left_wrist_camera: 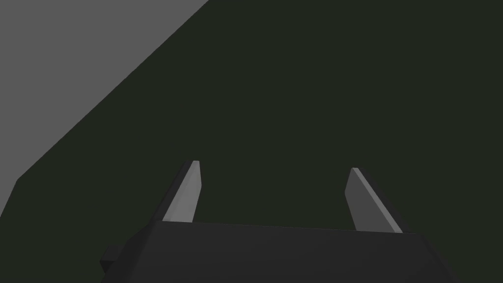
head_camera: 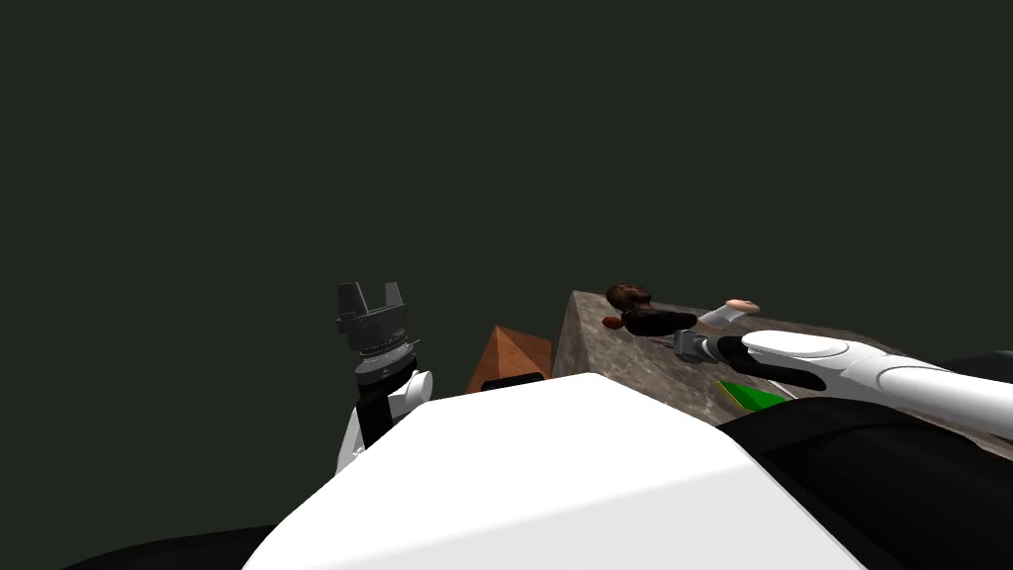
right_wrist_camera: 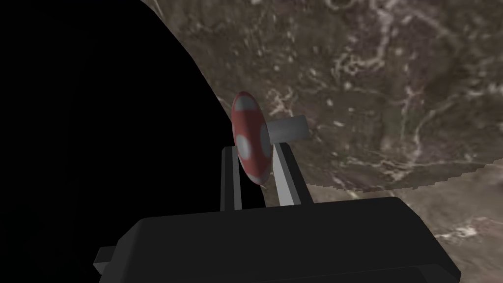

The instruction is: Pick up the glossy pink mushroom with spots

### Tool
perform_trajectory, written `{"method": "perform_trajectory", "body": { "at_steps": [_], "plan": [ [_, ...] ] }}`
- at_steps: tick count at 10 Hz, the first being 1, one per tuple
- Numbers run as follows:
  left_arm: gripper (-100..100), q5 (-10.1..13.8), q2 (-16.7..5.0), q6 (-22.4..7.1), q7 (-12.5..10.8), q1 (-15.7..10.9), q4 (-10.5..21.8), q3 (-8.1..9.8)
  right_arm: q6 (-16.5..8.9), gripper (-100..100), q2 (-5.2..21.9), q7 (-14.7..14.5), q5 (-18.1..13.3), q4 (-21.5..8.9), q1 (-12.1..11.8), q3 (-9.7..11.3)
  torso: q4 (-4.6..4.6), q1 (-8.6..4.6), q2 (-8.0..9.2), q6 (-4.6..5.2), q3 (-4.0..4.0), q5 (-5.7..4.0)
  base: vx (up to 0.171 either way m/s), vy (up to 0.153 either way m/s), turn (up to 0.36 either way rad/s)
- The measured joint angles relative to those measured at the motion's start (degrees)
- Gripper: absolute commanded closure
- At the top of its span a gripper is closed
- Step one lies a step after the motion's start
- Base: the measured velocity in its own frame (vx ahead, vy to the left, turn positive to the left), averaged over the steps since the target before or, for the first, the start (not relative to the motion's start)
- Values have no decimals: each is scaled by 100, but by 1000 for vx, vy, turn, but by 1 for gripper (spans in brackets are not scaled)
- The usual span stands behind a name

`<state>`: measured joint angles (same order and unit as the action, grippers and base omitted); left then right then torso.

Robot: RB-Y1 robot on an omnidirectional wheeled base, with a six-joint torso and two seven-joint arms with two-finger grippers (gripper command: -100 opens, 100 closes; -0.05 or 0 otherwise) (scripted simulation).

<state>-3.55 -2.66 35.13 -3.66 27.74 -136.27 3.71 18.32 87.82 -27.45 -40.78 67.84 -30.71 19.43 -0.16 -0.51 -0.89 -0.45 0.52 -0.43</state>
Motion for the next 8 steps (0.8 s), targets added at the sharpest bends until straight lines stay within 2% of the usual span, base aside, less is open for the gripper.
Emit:
{"method": "perform_trajectory", "body": {
  "at_steps": [3,7,8],
  "plan": [
    [0,0,0,0,0,-1,0,-1,378,100,-56,-318,-28,-215,34,-222,-4,18,-20,-17,12,3,82,55,-123],
    [0,0,0,0,0,-1,0,0,786,100,-125,-679,-62,-439,84,-484,-1,9,-9,-15,5,2,50,32,-107],
    [0,0,0,0,0,-2,0,-1,810,0,-127,-699,-63,-449,84,-491,-1,2,-3,-20,3,-1,0,0,0]
  ]
}}
